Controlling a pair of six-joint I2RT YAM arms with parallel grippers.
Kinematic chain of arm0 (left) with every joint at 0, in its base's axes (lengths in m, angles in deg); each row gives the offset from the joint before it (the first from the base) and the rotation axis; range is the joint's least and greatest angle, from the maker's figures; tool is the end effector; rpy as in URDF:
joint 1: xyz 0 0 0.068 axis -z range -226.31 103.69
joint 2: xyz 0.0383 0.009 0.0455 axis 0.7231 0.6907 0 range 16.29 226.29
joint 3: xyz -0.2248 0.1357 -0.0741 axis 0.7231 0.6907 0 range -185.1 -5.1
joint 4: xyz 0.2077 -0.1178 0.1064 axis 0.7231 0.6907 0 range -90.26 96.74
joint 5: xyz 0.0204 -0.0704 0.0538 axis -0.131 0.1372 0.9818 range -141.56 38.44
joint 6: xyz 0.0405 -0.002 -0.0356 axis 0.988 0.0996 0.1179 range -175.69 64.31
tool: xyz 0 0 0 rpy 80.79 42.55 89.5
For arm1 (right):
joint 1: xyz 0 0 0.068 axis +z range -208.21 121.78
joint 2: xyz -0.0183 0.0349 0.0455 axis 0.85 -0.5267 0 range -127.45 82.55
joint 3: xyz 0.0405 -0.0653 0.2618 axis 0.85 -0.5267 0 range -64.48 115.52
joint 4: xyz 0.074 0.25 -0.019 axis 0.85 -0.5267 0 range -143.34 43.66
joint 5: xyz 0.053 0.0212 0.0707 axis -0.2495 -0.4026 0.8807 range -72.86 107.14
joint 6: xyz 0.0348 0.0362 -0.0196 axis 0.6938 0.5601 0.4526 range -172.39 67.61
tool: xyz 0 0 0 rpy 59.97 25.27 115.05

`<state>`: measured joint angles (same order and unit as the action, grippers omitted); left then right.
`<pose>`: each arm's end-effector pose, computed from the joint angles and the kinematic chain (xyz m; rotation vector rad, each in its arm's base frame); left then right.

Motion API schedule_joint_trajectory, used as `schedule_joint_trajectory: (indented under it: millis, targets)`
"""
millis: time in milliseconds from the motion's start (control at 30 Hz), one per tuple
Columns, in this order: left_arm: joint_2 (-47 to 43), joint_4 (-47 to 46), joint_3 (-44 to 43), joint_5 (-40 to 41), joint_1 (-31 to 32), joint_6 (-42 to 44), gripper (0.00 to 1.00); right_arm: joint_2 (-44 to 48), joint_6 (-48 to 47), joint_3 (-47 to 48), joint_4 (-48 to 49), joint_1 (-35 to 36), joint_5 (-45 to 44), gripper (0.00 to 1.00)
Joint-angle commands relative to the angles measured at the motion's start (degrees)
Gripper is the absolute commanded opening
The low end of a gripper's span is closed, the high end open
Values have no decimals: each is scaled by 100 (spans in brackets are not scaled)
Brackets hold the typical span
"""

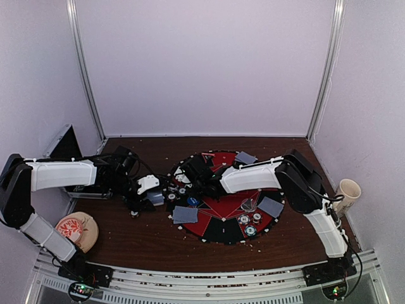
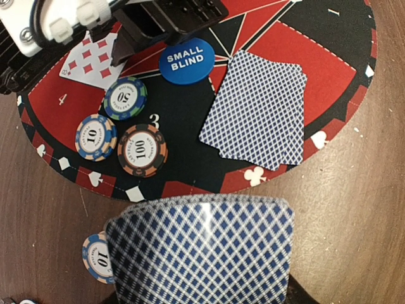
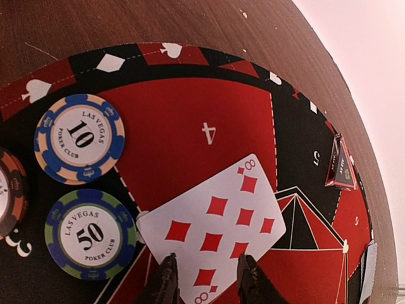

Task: Distribute texas hold em gaming equipment
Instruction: Flop the poker card in the community card area.

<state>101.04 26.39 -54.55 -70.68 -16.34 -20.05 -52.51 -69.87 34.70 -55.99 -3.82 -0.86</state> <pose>0.2376 -0.1504 0.1888 1.5059 2.1337 -0.4067 0.3094 0.4132 0.1281 -1.2359 1.9601 -0.0482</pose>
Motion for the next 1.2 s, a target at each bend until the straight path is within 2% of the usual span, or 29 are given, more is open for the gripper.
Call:
schedule_joint_trajectory:
  millis: [0,233,600,900,1167]
  targets:
    - [-44,-133,-166,-119,-50,-7,54,-161,140,146,41,-49,-135,35]
    - [-42,-134,-170,-110,-47,-13,54,106,234,-72,220,-64,83,37]
    - [-4,-134,-193,-136,-50,-13,54,246,200,-108,-126,-58,428,38]
    - [-2,-128,-205,-149,-45,-21,54,2,216,-17,-230,-104,-188,38]
    - [6,-125,-218,-163,-46,-31,54,79,302,-42,-206,-178,-188,38]
